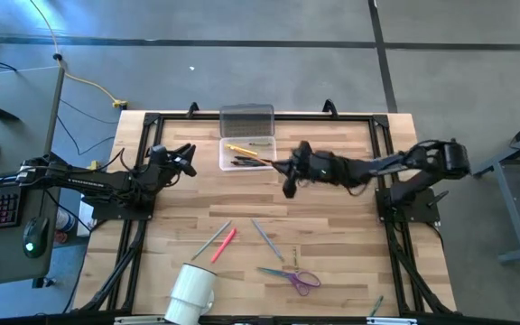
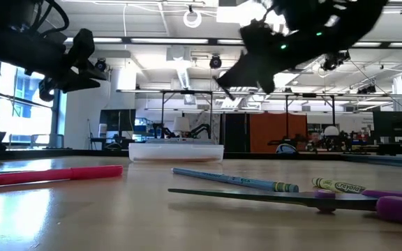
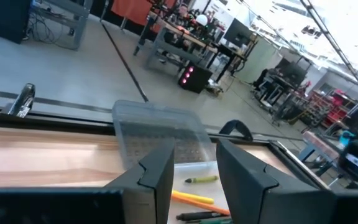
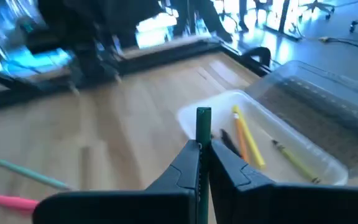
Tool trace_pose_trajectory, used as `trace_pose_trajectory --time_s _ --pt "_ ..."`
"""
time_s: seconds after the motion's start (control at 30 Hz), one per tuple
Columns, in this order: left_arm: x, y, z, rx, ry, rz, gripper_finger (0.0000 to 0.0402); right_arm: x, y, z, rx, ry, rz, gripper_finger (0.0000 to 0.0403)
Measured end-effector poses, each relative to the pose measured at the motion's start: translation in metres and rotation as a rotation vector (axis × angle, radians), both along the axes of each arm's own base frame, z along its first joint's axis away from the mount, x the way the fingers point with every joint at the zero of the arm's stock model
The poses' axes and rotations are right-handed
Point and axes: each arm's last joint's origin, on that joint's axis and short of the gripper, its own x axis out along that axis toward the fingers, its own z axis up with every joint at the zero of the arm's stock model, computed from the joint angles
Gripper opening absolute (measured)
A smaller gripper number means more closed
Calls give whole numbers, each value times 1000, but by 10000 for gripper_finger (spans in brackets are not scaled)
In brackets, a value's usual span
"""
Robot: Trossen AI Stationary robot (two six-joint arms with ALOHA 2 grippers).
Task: Pick & place school supplies into a supply box
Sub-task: Put the top dark green crayon into the supply box
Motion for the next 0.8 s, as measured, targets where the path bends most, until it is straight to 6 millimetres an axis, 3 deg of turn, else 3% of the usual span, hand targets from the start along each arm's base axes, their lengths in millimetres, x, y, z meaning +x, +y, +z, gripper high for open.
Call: trace_pose_trajectory --time_s 0.33,0.47,0.63,0.8 --pt "-1 1 1 3 -16 34 156 83 -63 -34 -157 430 -70 7" --pt "-1 1 1 3 -11 33 156 108 -81 -33 -158 490 -56 8" --pt "-1 1 1 3 -6 33 156 122 -94 -41 -156 581 -65 12" --pt "-1 1 0 3 -4 33 156 123 -101 -38 -130 587 -129 42"
